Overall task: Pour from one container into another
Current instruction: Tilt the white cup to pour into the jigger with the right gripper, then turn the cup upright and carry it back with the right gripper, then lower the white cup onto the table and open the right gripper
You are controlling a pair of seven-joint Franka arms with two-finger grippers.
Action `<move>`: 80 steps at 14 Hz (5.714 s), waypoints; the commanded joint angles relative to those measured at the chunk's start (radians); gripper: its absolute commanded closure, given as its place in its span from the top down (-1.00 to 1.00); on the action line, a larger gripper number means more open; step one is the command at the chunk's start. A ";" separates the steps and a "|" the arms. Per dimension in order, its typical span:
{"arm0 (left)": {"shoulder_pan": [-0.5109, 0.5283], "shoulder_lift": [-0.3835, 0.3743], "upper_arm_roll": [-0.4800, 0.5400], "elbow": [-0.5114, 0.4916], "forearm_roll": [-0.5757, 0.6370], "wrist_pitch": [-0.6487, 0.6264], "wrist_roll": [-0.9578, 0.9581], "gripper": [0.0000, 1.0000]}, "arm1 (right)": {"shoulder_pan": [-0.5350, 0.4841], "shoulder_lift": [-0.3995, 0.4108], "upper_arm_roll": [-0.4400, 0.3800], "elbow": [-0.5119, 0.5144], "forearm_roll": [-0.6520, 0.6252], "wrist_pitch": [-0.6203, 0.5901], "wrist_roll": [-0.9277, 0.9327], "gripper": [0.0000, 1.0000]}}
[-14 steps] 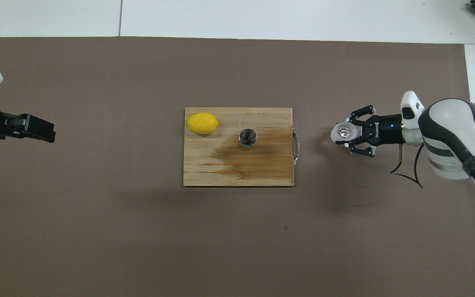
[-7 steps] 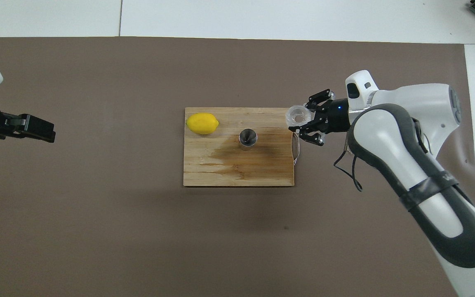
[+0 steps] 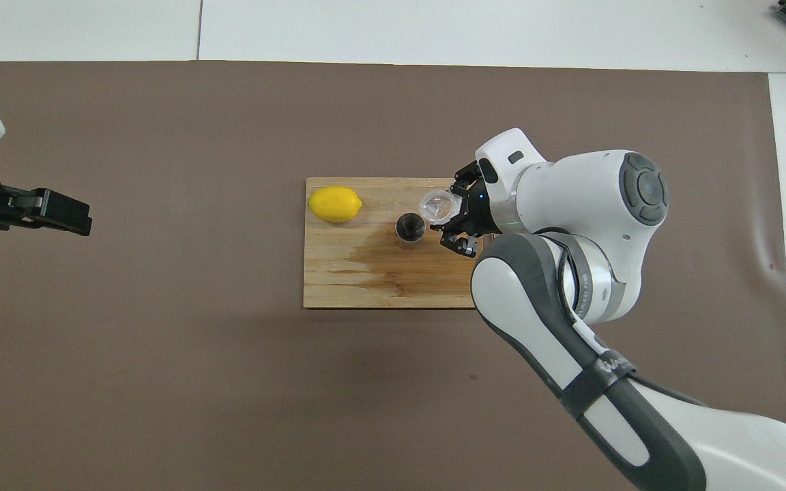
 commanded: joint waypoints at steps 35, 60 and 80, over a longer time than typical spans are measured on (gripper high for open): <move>0.000 -0.029 0.001 -0.031 0.011 0.001 0.003 1.00 | 0.052 -0.036 0.008 -0.018 -0.253 0.060 0.042 -0.84; 0.000 -0.029 0.001 -0.031 0.011 0.001 0.003 1.00 | -0.503 0.018 0.008 -0.232 0.417 -0.179 -0.897 -0.87; 0.000 -0.029 0.001 -0.031 0.011 0.001 0.003 1.00 | -0.414 -0.145 0.005 -0.207 -0.084 -0.241 0.221 1.00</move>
